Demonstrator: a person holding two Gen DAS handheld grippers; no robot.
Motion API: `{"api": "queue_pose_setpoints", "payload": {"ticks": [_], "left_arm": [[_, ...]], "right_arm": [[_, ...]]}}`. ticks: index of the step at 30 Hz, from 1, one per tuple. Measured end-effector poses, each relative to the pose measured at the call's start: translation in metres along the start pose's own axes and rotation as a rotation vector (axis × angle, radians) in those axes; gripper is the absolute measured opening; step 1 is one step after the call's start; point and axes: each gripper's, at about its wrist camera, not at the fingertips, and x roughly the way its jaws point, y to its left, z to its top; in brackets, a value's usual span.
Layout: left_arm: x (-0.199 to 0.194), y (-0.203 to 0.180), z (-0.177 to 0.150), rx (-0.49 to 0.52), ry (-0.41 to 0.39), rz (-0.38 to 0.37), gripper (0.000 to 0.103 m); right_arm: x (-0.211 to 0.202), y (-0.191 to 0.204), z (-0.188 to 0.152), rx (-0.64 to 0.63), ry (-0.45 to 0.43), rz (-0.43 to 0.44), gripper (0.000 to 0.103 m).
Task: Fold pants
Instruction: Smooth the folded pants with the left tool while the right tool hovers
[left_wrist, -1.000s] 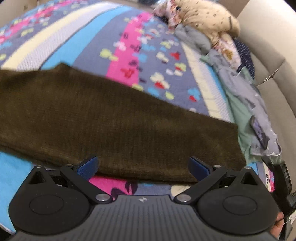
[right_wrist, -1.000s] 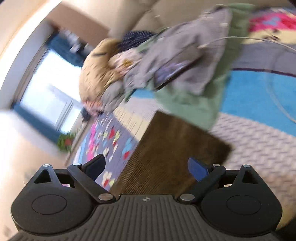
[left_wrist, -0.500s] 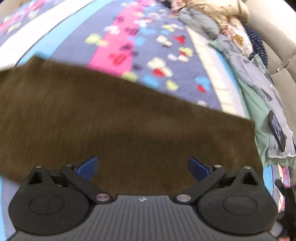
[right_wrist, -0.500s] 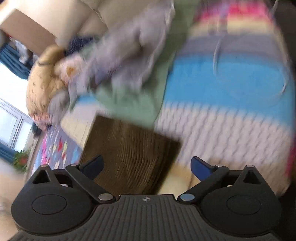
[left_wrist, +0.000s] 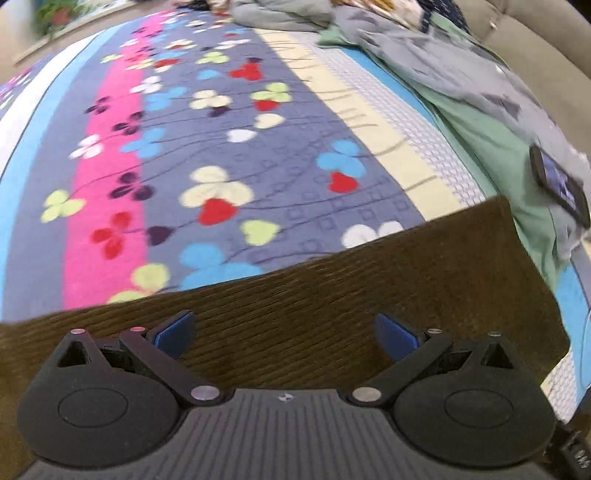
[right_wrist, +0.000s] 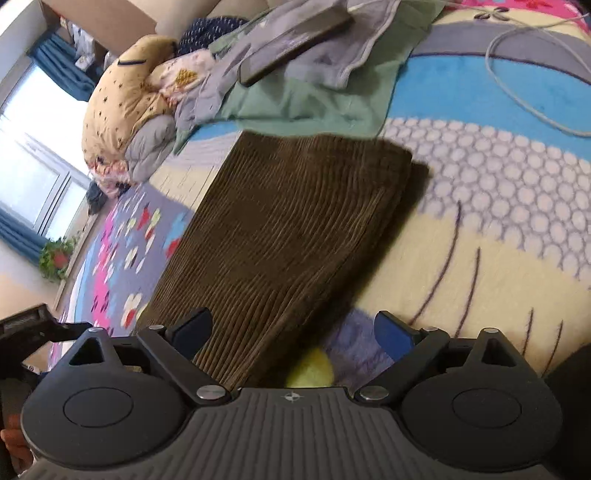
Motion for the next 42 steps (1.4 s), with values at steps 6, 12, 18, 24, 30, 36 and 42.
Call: {"api": "queue_pose_setpoints", "payload": {"ticks": [6, 12, 18, 24, 30, 36, 42], "left_arm": [[0.035, -0.030, -0.012, -0.013, 0.086, -0.016, 0.103], [0.045, -0.069, -0.040, -0.059, 0.082, -0.095, 0.103], [0.021, -0.106, -0.066, 0.093, -0.044, -0.085, 0.103], [-0.028, -0.109, -0.103, 0.036, -0.123, -0.136, 0.103], [-0.038, -0.092, -0.142, -0.162, -0.031, -0.193, 0.103], [-0.019, -0.061, -0.181, -0.616, 0.144, -0.252, 0.103], [-0.017, -0.072, -0.169, -0.604, 0.113, -0.217, 0.103]], "right_arm": [[0.007, -0.005, 0.002, -0.008, -0.059, -0.059, 0.095], [0.006, -0.012, 0.004, 0.007, -0.096, -0.077, 0.095], [0.003, -0.030, 0.015, 0.087, -0.161, -0.201, 0.095], [0.009, -0.045, 0.028, 0.139, -0.185, -0.187, 0.096], [0.019, -0.055, 0.041, 0.162, -0.150, -0.099, 0.100], [0.025, -0.057, 0.045, 0.176, -0.143, -0.064, 0.103], [0.021, -0.049, 0.044, 0.127, -0.179, -0.044, 0.101]]}}
